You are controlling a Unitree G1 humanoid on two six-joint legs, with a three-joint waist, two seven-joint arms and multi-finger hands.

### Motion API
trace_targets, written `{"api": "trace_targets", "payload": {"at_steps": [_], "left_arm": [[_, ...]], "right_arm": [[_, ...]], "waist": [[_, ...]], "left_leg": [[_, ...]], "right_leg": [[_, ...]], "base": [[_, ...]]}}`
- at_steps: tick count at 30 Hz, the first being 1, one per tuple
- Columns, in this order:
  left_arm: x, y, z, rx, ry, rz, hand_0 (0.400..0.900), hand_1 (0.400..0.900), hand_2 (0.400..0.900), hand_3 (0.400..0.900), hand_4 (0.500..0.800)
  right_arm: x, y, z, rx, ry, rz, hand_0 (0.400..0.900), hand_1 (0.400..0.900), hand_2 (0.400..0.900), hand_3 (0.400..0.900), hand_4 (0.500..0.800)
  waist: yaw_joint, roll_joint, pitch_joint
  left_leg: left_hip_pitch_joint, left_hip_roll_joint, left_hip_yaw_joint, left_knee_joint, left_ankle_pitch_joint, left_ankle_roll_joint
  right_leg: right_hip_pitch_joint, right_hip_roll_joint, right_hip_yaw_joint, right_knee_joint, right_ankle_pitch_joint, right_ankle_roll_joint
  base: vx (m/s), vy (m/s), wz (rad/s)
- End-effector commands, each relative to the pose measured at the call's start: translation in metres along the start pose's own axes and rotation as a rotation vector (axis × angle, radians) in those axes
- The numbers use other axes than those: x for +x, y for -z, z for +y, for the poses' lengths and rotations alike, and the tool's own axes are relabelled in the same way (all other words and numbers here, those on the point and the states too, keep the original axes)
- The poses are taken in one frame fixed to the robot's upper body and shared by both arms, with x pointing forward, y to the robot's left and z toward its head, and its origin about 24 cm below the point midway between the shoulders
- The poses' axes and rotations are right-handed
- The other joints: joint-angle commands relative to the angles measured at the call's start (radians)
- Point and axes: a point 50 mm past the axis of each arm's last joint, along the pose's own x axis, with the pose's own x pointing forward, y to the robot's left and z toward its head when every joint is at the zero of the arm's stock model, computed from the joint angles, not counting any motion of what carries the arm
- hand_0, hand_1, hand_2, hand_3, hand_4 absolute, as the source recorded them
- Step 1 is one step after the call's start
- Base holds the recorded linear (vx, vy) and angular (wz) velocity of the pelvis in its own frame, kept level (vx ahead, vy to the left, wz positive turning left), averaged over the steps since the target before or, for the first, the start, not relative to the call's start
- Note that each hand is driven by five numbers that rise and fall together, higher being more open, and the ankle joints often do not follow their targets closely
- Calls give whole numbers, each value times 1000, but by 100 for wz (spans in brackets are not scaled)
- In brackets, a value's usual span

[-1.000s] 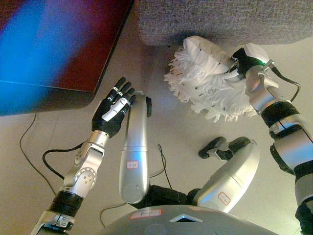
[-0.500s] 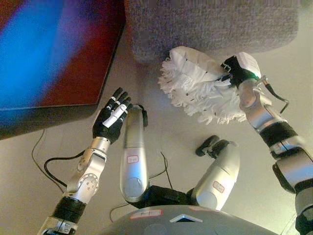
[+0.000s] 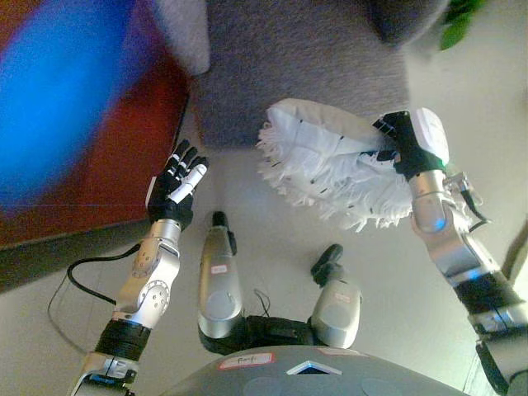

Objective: Pick up the pillow and put it on the sofa.

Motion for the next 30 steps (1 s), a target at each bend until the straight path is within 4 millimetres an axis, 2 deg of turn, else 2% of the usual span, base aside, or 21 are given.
{"api": "trace_targets", "payload": {"at_steps": [1,5,10,16,20,26,30], "left_arm": [[-10,4,6,53,-14,-15,900,900,900,900,800],[-16,13,13,45,-34,31,900,900,900,900,800],[-18,13,16,41,-43,48,900,900,900,900,800],[-21,15,30,87,-93,81,900,900,900,900,800],[-29,11,46,124,-138,104,900,900,900,900,800],[-43,12,63,144,-149,143,900,900,900,900,800],[-45,8,66,163,-128,151,900,900,900,900,800]], "right_arm": [[0,-54,-80,31,435,-379,400,400,400,400,500],[-19,-56,-80,81,390,-421,400,400,400,400,500],[-28,-60,-83,116,351,-458,400,400,400,400,500],[-19,-58,-93,119,259,-448,400,400,400,400,500],[-7,-47,-101,182,186,-383,400,400,400,400,500],[13,-29,-99,215,92,-297,400,400,400,400,500],[28,-15,-95,229,76,-224,400,400,400,400,500]], "waist": [[-20,-18,-193],[-42,-20,-270],[-45,-30,-320],[-24,-55,-355],[9,-78,-365],[54,-86,-370],[85,-86,-362]], "left_leg": [[217,-23,18,-264,66,65],[305,-42,62,-358,77,71],[368,-59,95,-443,90,71],[400,-59,99,-476,94,61],[407,-45,89,-484,101,47],[420,-30,72,-505,121,27],[414,-22,54,-508,134,15]], "right_leg": [[3,-38,37,-44,121,70],[54,-16,43,-100,158,85],[81,-4,27,-133,191,92],[105,5,-13,-146,187,92],[130,18,-46,-163,167,90],[165,40,-81,-195,146,81],[180,48,-105,-201,135,77]], "base": [[139,50,-12],[125,36,-11],[78,-20,5],[92,-70,16],[85,-114,15],[94,-89,14],[79,-112,17]]}}
